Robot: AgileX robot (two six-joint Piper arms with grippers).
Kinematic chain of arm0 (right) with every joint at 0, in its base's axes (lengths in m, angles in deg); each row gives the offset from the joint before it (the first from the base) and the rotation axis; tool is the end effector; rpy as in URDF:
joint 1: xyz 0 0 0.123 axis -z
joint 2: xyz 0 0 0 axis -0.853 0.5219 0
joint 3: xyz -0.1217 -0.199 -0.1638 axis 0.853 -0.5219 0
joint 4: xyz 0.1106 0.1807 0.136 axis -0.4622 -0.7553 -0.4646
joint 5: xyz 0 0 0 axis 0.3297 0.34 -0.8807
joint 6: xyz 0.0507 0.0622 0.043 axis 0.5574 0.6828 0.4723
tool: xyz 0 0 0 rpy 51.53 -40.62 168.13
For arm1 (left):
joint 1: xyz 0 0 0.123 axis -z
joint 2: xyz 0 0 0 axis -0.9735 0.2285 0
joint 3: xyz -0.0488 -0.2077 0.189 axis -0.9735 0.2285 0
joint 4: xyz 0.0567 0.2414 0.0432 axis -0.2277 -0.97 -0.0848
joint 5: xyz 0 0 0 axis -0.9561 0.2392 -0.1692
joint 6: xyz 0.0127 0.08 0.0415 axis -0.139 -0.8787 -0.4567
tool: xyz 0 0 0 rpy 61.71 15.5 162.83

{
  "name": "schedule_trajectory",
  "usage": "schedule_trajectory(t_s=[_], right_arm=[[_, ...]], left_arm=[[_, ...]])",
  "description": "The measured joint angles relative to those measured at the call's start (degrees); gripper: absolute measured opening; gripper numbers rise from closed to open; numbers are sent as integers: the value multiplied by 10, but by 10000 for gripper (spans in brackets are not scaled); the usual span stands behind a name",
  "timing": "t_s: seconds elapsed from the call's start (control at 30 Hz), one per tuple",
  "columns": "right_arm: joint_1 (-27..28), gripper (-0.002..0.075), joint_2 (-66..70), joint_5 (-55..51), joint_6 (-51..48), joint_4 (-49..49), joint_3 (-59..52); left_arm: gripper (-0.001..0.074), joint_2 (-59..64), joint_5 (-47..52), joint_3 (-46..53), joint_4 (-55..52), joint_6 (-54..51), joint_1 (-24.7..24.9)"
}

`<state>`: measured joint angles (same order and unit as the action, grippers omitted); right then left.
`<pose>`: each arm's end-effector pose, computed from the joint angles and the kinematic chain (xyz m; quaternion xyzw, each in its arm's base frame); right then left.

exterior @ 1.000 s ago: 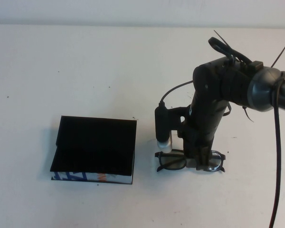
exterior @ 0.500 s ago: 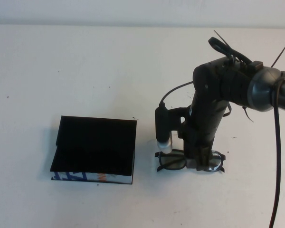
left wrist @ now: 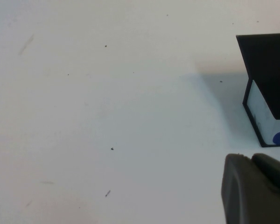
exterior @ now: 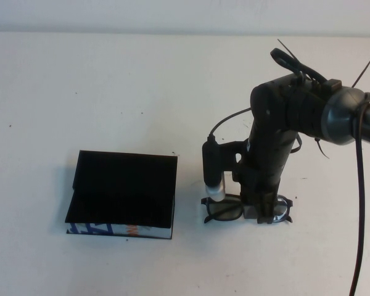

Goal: Return glasses to glasses case
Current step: Pick up the glasses from the table, then place the glasses in the glasses case

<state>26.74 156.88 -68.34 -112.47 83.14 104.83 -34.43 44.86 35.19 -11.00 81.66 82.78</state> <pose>0.3345 0.2088 0.1910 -0.7305 0.6819 -0.0029 0.0370 0.0520 -0.0047 0.1698 0.0608 0.8072 -0.0123 0.5871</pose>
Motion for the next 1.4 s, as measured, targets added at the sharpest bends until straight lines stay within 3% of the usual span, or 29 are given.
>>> schedule_trajectory(t_s=[0.17,0.33,0.4,0.67,1.03,1.4], right_arm=[[0,229,0,0,0,5,0],[0,81,0,-7,4,9,0],[0,57,0,-11,15,9,1],[-17,57,-24,-71,83,4,19],[-125,55,22,-86,159,-50,213],[-185,55,144,-89,209,-19,368]], left_arm=[[-4,0,0,0,0,0,0],[-4,0,0,0,0,0,0],[-4,0,0,0,0,0,0],[-4,0,0,0,0,0,0],[-4,0,0,0,0,0,0],[-4,0,0,0,0,0,0]])
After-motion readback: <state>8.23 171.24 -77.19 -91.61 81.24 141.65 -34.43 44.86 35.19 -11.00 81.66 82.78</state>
